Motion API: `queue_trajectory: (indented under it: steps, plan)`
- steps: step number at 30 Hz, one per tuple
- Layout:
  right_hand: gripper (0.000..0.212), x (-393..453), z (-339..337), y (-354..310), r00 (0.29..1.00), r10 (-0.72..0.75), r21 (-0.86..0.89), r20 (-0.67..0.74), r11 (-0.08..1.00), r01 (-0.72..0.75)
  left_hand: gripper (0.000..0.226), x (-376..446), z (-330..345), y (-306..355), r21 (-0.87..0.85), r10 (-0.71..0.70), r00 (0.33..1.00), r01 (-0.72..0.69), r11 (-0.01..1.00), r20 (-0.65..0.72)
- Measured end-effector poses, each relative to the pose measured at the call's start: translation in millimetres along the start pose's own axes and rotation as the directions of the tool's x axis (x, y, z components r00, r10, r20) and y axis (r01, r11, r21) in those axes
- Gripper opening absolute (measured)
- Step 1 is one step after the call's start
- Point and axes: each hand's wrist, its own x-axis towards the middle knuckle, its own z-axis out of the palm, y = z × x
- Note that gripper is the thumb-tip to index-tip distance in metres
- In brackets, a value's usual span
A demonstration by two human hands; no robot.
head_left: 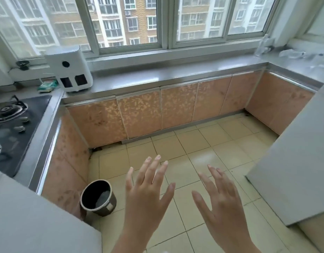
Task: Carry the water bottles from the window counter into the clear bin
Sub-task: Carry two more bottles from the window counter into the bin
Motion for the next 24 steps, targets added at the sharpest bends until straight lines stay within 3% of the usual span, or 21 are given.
queue_trajectory:
  steps: [11,24]
  plan:
    - [0.057,115.5,25.6,46.7,0.964,0.257,-0.118,-0.068,0.957,-0.264,0.051,148.6,93.8,-1.9,-0.117,0.272,0.960,-0.265,0.957,0.058]
    - [0.061,306.4,42.5,216.9,0.926,0.357,-0.080,-0.121,0.927,-0.367,0.051,363.2,240.7,74.1,-0.151,0.372,0.926,-0.361,0.920,0.056]
